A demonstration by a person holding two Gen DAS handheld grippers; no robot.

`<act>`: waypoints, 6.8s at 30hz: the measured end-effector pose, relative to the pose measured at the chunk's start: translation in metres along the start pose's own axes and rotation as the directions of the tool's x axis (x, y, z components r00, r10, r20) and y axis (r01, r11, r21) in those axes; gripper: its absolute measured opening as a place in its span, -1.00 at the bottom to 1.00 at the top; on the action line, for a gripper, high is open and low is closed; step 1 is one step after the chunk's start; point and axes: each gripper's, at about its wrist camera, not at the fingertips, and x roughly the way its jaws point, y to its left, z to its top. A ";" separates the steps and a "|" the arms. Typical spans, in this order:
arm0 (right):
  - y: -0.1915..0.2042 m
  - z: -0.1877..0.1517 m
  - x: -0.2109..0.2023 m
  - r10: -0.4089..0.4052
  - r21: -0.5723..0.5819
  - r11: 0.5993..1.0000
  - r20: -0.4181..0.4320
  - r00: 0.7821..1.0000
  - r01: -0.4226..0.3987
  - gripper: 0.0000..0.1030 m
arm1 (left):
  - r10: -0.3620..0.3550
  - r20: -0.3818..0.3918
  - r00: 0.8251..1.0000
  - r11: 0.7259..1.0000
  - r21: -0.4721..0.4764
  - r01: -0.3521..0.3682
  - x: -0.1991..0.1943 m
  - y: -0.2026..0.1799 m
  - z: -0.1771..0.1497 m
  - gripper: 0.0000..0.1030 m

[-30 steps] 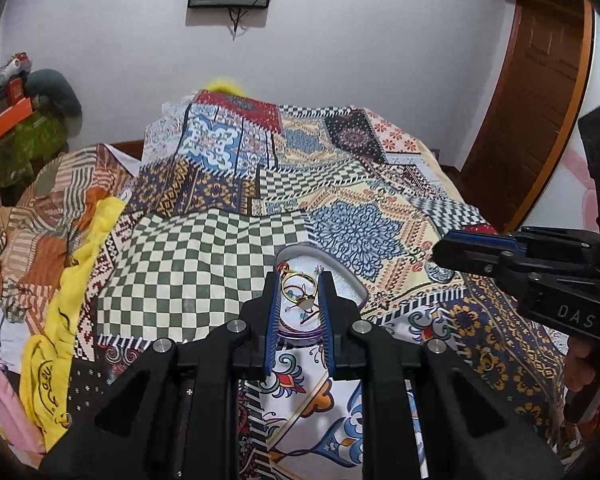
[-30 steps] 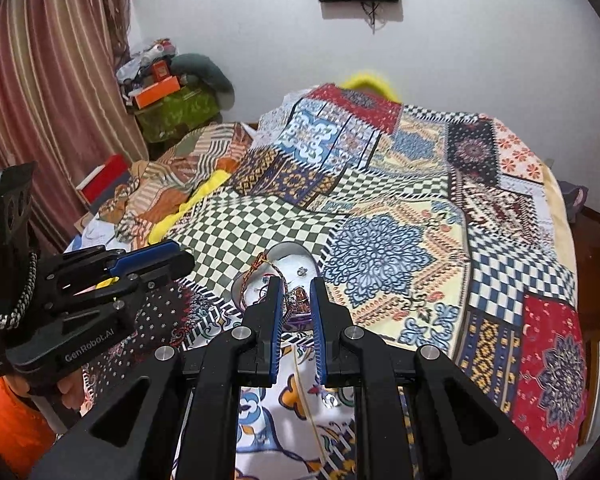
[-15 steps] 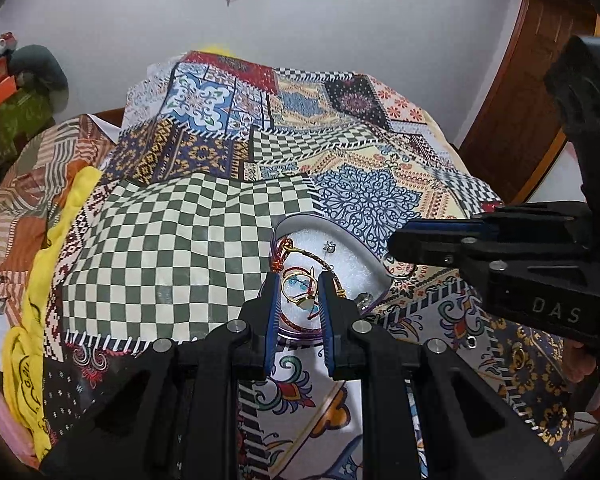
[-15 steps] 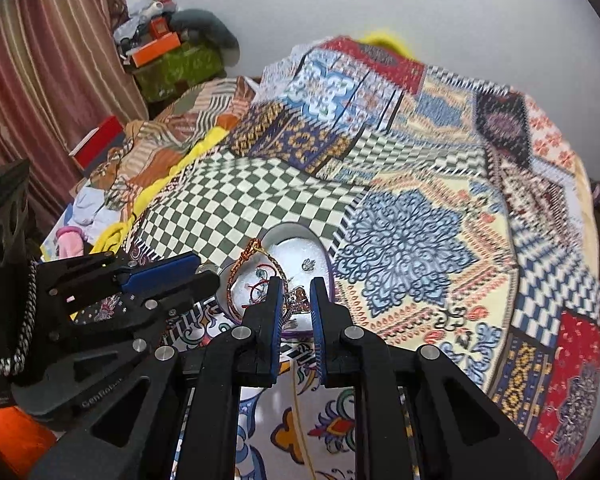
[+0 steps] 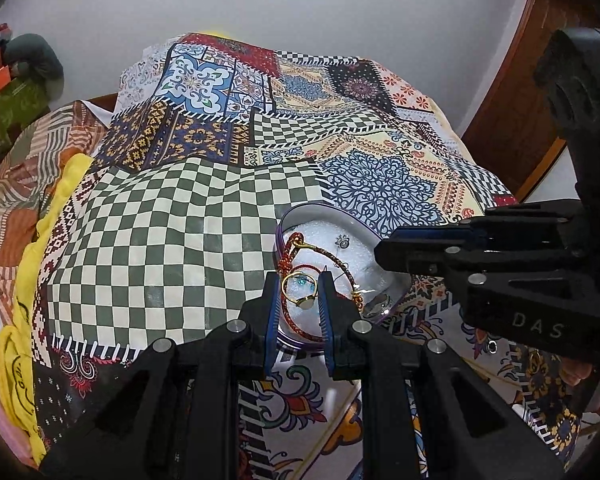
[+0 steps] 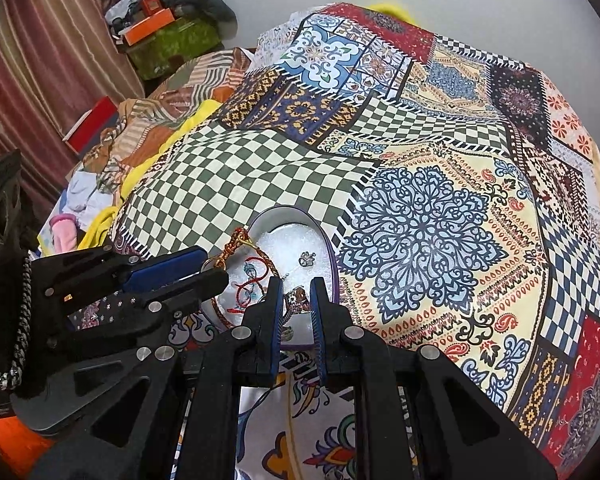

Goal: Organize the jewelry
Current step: 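Carry the ring in the right tool and the gold ring in the left tool into the tin, then move the right tool back to a gold ring on the quilt, then close the right tool on the gold ring and lift it, then carry the gold ring in the right tool to the tin and release it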

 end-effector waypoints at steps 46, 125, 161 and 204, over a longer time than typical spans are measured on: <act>0.010 -0.066 -0.123 -0.127 0.049 0.992 0.241 0.962 0.119 -0.31 | 0.022 0.099 0.995 0.997 0.075 -0.029 -0.109 -0.053 -0.021 -0.31; -0.043 -0.133 -0.066 -0.092 0.040 0.995 0.095 0.991 0.088 -0.70 | -0.099 -0.070 0.993 0.963 0.245 0.113 -0.011 -0.140 -0.062 -0.86; -0.002 -0.078 -0.119 -0.123 0.011 0.992 0.286 0.950 0.125 -0.91 | -0.018 0.146 0.989 0.990 0.141 -0.002 -0.094 -0.082 -0.030 -0.86; 0.010 -0.006 -0.025 -0.060 -0.057 0.996 0.142 0.988 0.069 -0.91 | -0.007 0.005 1.000 1.000 0.005 0.007 -0.003 -0.014 -0.004 -0.85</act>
